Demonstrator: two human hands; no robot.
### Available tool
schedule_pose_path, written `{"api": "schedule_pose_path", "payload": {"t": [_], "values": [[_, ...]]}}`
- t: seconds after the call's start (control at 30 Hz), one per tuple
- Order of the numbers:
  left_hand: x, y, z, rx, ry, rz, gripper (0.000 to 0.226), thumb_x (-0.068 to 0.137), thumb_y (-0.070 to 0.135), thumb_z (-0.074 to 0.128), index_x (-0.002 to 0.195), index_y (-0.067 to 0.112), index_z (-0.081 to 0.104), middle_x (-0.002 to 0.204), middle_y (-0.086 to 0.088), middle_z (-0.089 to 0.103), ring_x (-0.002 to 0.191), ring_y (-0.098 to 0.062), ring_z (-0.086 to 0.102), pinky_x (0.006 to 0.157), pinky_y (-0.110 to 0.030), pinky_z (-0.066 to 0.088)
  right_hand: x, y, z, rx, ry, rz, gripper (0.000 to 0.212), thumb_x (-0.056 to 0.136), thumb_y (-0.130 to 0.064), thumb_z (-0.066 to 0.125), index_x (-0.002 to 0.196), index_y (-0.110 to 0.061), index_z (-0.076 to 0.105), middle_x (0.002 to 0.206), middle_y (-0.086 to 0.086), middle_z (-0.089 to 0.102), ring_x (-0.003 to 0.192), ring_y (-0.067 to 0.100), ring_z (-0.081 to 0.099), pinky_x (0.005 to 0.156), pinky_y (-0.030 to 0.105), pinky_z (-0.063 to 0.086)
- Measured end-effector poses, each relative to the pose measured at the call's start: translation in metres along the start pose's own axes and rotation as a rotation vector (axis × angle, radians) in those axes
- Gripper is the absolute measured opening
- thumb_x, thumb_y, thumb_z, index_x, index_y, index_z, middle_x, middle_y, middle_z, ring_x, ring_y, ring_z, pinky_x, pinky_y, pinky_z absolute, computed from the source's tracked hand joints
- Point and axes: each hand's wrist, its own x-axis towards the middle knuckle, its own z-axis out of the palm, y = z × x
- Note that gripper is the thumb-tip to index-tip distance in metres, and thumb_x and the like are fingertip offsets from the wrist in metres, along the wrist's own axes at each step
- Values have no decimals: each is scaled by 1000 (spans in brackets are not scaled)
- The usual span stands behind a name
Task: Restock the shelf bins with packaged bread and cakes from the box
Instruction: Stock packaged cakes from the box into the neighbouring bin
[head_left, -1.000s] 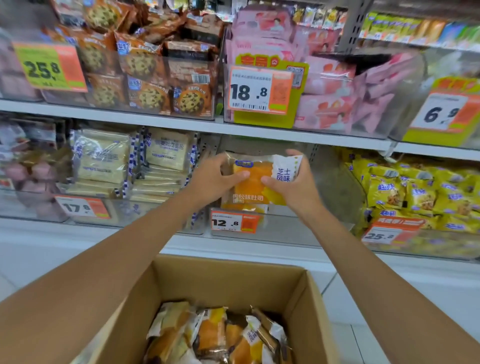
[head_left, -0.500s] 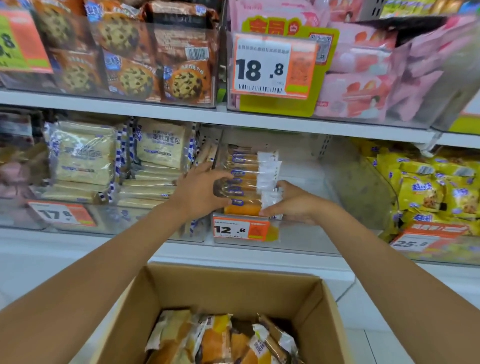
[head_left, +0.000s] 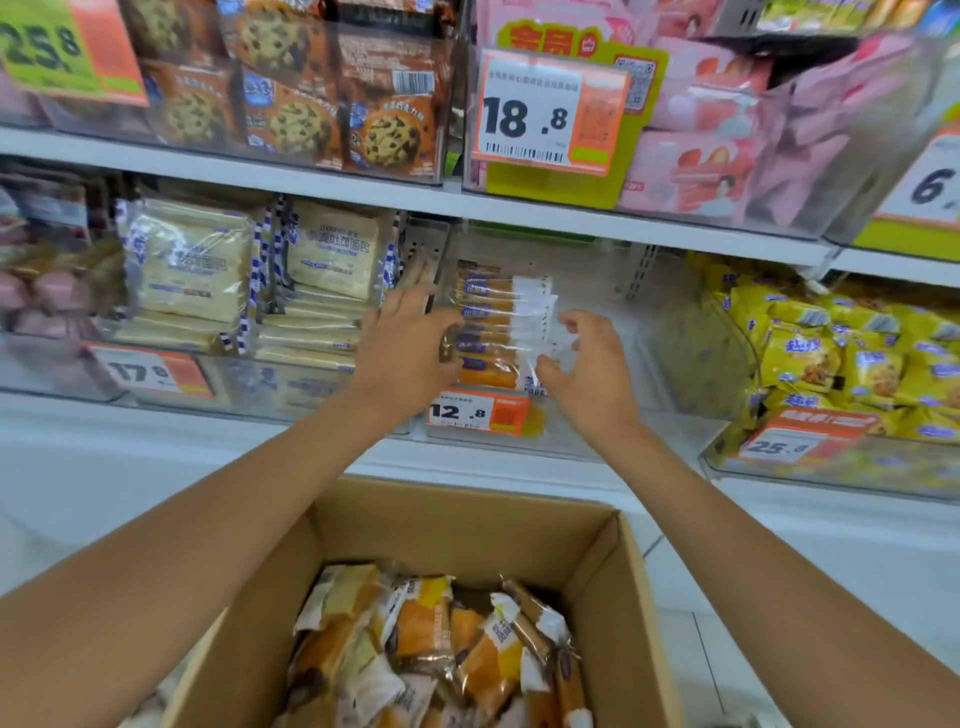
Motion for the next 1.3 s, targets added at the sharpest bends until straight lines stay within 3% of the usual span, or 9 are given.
{"api": "schedule_pose_path", "payload": {"t": [0.1, 0.17, 0.33, 0.63, 0.77, 0.9, 1.03, 1.17, 1.3], "values": [[-39, 12, 8, -85, 139, -22, 19, 82, 25, 69, 101, 24, 65, 110, -1, 57, 109, -23, 49, 93, -37, 35, -42, -7, 8, 38, 15, -137, 24, 83, -9, 64, 106, -15, 61, 96, -8, 51, 78, 9, 49, 72, 26, 43], [-68, 15, 20, -195, 65, -66, 12, 83, 23, 68, 93, 21, 63, 94, 1, 60, 93, -21, 55, 79, -34, 40, -72, -3, 21, 55, -117, -124, 17, 83, -8, 64, 97, -17, 62, 88, -7, 55, 68, 7, 49, 65, 24, 43], [-147, -25, 77, -433, -368, -371, 8, 89, 23, 63, 86, 29, 59, 90, 10, 61, 92, -13, 61, 79, -29, 49, -147, 39, 71, 1, -626, 76, 19, 91, -14, 62, 109, -19, 65, 104, -3, 65, 93, 12, 61, 85, 25, 49], [-243, -108, 157, -559, -466, -864, 17, 90, 11, 67, 105, 2, 66, 103, -8, 63, 93, -19, 56, 70, -26, 42, -239, 109, 200, 103, -1019, 662, 33, 93, -19, 64, 124, -8, 59, 133, 10, 56, 119, 29, 56, 98, 39, 49], [-253, -114, 171, -607, -517, -899, 12, 93, 9, 63, 104, 5, 66, 102, -3, 60, 95, -19, 58, 77, -29, 47, -268, 114, 253, 231, -1033, 884, 52, 89, -16, 70, 135, -5, 50, 135, 9, 52, 123, 28, 53, 102, 40, 47], [-263, -122, 179, -609, -602, -876, 11, 93, 15, 64, 104, 13, 65, 104, -2, 62, 99, -17, 58, 72, -23, 45, -290, 113, 271, 72, -1044, 767, 19, 83, -8, 73, 100, -3, 65, 92, 0, 63, 102, 23, 63, 94, 36, 52], [-262, -116, 183, -638, -605, -902, 11, 93, 11, 63, 103, 13, 64, 99, -2, 60, 93, -16, 57, 67, -19, 42, -291, 103, 260, 258, -705, 988, 45, 81, -3, 75, 119, -10, 53, 119, 2, 61, 113, 22, 59, 94, 31, 49], [-263, -106, 182, -651, -628, -890, 14, 93, 11, 63, 107, 10, 65, 105, -5, 61, 92, -15, 56, 66, -15, 41, -297, 98, 252, 327, -797, 1155, 52, 85, -10, 74, 134, -10, 57, 128, 7, 61, 109, 26, 61, 92, 29, 48], [-265, -107, 176, -664, -612, -891, 14, 93, 12, 63, 107, 10, 65, 111, -8, 63, 101, -19, 59, 68, -16, 43, -285, 98, 227, 358, -767, 1054, 25, 97, -14, 57, 121, -5, 61, 119, 13, 63, 104, 28, 60, 90, 36, 49]]}}
